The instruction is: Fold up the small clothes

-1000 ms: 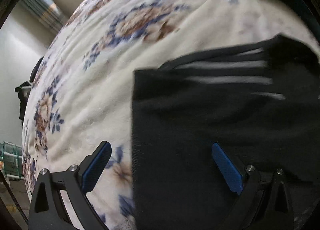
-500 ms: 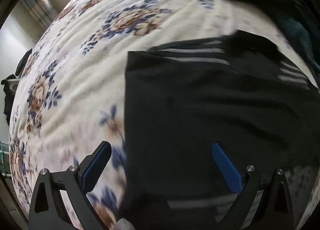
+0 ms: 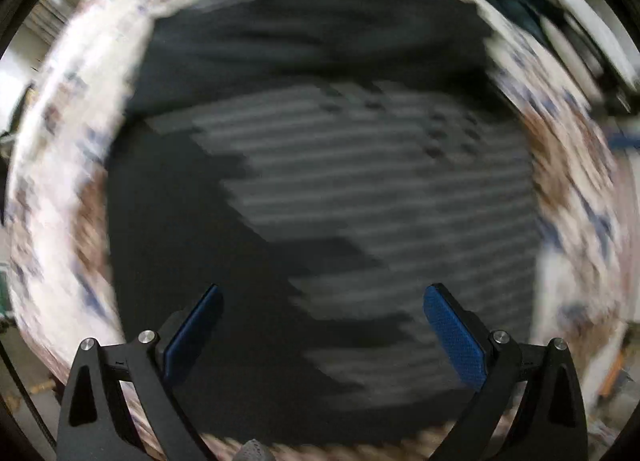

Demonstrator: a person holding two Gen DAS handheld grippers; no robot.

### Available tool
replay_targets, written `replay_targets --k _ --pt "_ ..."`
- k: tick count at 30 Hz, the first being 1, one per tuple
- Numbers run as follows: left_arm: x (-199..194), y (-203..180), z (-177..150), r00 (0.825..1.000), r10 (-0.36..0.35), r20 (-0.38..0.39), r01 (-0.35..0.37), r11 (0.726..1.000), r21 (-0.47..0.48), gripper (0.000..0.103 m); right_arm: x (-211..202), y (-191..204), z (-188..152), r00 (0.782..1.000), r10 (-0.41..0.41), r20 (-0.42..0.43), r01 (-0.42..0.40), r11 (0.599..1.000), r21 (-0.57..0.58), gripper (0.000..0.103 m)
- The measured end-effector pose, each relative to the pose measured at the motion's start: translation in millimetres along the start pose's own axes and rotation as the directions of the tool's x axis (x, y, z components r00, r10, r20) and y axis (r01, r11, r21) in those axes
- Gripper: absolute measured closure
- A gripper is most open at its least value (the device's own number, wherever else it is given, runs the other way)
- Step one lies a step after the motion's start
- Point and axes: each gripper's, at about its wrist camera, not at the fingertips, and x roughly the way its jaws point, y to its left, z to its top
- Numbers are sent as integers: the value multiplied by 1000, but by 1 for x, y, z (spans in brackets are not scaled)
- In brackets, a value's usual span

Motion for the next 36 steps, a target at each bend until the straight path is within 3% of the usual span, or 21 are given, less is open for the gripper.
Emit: replay_targets --k 2,3,7,10,12,14,16,17,18,25,28,29,31,32,36 --pt "12 -43 -21 998 -21 -64 21 1000 -4 0 -5 -24 -1 1000 -7 -26 7 999 -33 65" --pt "17 -60 -29 995 -40 -90 39 999 -10 0 -7 -36 1 999 -35 -42 33 998 -62 67" --pt "46 -128 -54 983 -104 -152 102 995 -23 0 -14 -78 16 996 9 -87 -20 992 -125 62" --pt "76 -164 -62 977 -101 -189 106 994 18 1 -10 -94 36 990 76 -115 -91 987 -133 43" --pt "92 -177 -65 978 -71 -194 81 996 45 32 -6 -100 53 985 130 -117 -145 980 -134 42" --pt "100 -184 -66 987 -27 -157 36 998 55 40 1 -102 77 979 174 -109 -186 975 -119 42" --pt "96 -181 -64 994 -25 -110 29 999 35 64 11 -98 100 969 225 -99 -235 967 -103 42" --pt "92 -176 -63 996 -22 -90 24 999 21 86 16 -97 113 965 246 -95 -255 962 -95 42" --pt "87 -172 -60 997 -29 -77 29 1000 5 96 25 -92 133 956 278 -90 -285 954 -90 42" --pt "42 -135 -41 998 -69 -5 67 989 -130 99 88 -61 229 914 396 -94 -397 918 3 42" --pt "18 -113 -28 997 -71 22 73 983 -167 99 120 -50 253 850 507 -143 -499 862 89 45" --pt "11 -105 -27 997 -67 33 72 982 -176 99 128 -46 257 841 518 -157 -506 856 108 56" --pt "-2 -92 -27 997 -58 50 66 977 -200 99 140 -36 262 837 521 -168 -506 853 126 69" --pt "-9 -85 -27 997 -54 57 65 974 -215 99 141 -29 264 849 504 -159 -491 863 115 84" --pt "-28 -53 -43 996 -48 79 68 957 -283 99 122 -11 261 866 487 -111 -480 873 87 88"
